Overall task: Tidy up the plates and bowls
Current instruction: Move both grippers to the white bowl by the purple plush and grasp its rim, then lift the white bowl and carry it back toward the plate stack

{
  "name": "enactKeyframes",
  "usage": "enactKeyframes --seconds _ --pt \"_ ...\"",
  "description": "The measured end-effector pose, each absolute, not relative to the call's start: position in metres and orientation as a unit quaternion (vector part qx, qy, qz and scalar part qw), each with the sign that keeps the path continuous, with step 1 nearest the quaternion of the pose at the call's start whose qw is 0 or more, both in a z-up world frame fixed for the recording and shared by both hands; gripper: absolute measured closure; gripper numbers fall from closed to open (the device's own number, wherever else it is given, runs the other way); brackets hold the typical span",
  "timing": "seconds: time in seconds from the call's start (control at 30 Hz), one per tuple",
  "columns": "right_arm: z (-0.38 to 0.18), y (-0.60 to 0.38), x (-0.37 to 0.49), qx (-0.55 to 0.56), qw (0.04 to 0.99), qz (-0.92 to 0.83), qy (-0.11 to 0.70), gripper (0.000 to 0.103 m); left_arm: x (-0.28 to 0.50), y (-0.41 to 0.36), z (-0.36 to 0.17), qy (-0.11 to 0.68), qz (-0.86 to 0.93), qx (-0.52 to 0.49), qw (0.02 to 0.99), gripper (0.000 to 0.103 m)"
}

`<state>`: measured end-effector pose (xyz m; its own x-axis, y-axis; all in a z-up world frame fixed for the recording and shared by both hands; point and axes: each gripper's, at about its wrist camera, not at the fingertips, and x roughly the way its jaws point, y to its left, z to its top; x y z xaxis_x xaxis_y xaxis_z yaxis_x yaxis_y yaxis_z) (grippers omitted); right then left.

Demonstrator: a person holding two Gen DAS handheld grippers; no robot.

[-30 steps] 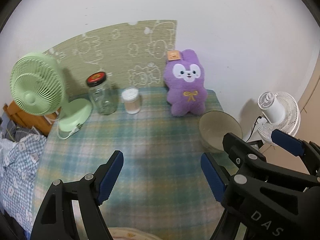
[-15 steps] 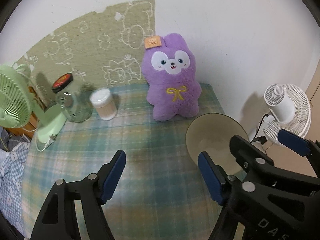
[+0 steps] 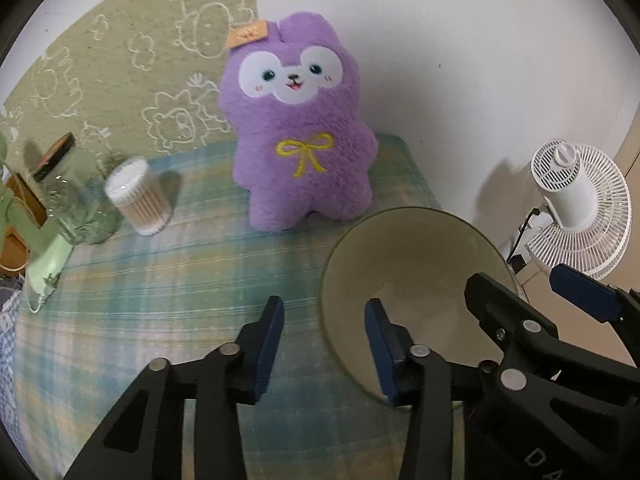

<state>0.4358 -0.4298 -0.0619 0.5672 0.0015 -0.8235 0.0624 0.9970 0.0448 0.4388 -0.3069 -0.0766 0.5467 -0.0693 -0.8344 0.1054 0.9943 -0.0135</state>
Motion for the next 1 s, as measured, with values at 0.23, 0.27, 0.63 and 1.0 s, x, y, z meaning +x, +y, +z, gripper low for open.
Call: enactKeyframes --seconds 0.23,0.27,0.63,1.0 --pt "-0.077 -0.439 0.447 0.046 0.879 -0.019 0.474 0.056 0.448 -0.315 -0.085 0.476 -0.048 0.032 0.878 0.081" --pt "-0.078 -0.440 0.448 0.047 0.879 -0.019 0.474 0.057 0.448 -0.316 -0.086 0.475 -0.047 0.034 0.878 0.082" --pt "-0.091 -0.439 0.457 0.061 0.873 -0.022 0.483 0.083 0.453 -0.315 -0.090 0.475 -0.047 0.047 0.877 0.090" --pt "-0.086 -0.435 0.439 0.067 0.868 -0.025 0.491 0.086 0.439 -0.307 -0.085 0.488 -0.047 0.036 0.871 0.090"
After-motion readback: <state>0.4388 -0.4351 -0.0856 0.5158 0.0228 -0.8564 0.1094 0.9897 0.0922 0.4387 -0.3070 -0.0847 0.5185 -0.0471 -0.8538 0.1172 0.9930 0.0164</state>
